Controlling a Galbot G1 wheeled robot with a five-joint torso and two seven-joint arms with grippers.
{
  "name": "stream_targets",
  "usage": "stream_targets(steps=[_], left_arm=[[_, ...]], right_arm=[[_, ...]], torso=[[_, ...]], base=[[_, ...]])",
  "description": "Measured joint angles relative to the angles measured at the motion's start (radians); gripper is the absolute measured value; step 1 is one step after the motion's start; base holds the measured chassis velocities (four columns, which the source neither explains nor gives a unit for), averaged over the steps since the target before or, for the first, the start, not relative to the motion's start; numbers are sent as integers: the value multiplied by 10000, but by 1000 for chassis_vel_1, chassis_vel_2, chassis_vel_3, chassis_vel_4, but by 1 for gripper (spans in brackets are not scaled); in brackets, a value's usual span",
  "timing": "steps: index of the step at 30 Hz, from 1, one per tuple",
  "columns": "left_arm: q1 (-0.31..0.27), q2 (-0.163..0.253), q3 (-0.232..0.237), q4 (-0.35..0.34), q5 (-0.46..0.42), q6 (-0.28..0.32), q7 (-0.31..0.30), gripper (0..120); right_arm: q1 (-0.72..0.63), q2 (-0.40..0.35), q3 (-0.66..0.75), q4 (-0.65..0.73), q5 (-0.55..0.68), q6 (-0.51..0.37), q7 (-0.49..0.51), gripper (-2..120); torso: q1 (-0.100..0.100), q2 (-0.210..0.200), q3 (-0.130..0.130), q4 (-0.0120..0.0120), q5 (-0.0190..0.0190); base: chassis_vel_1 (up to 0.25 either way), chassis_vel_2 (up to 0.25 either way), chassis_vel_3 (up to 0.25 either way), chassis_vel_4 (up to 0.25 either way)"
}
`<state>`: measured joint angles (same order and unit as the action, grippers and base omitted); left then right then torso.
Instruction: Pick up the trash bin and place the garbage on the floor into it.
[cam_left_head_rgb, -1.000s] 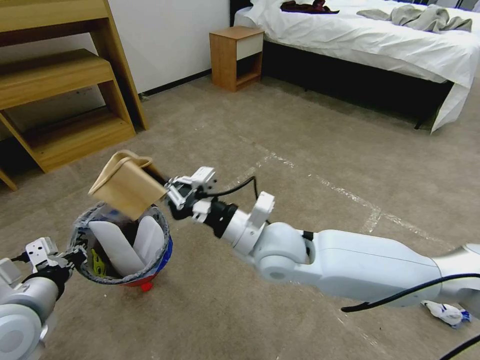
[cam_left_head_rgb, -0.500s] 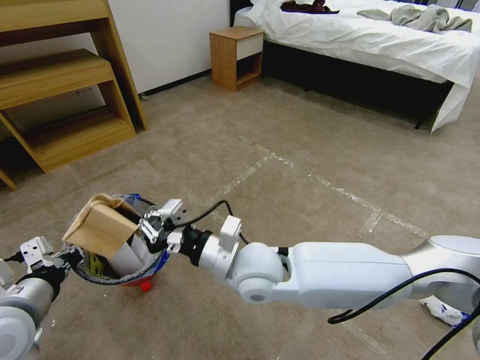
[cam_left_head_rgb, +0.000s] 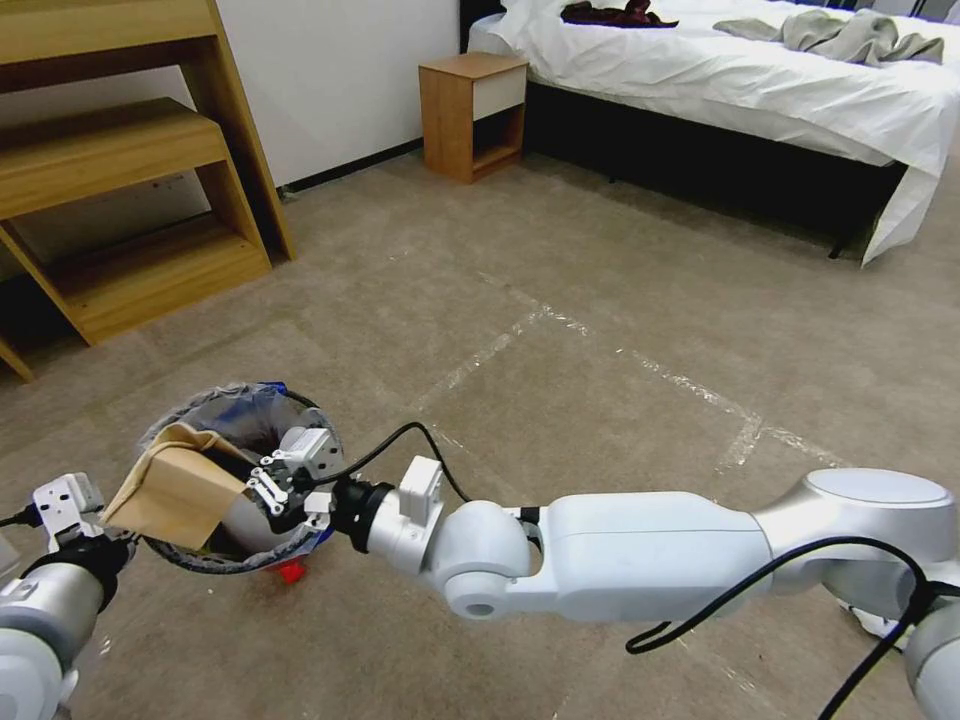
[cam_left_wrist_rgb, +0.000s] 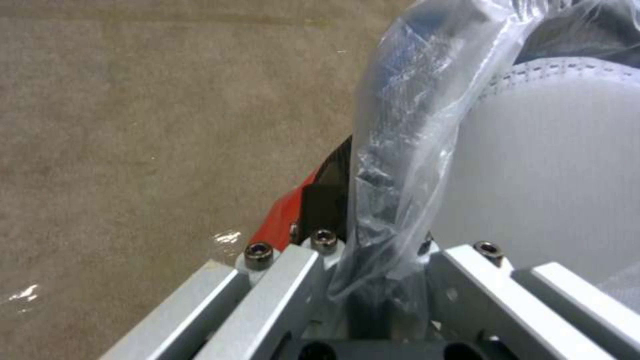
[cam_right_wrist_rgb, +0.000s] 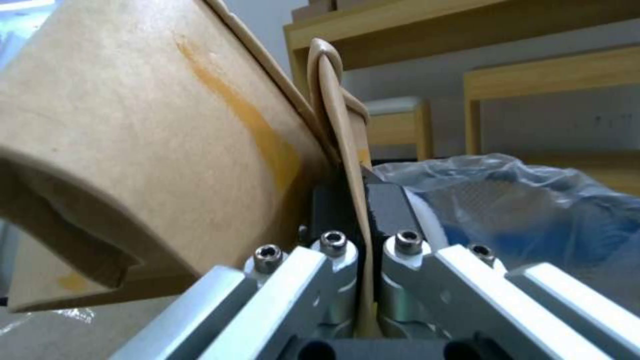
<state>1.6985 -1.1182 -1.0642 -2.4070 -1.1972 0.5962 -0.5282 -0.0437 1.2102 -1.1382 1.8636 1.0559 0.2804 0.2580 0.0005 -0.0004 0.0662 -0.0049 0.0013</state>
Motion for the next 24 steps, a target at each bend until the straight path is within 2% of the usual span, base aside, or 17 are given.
stream_targets(steps=[12,21,24], left_arm=[[116,-53,-6,-172,-24,-15,12,1],[132,-67,25,-167,4,-33,30,1],[117,-54,42,-115,30,-34,31,1]], right_arm=[[120,106,-138,-396,-292,100,-267,0],[177,-327,-71,-439,-437,172,-400,0],[179,-723,33,-389,-538,172,-472,0]], torso=[[0,0,0,0,0],[0,0,0,0,1],[0,0,0,-1,2]], base=[[0,0,0,0],[0,0,0,0],[0,0,0,0]])
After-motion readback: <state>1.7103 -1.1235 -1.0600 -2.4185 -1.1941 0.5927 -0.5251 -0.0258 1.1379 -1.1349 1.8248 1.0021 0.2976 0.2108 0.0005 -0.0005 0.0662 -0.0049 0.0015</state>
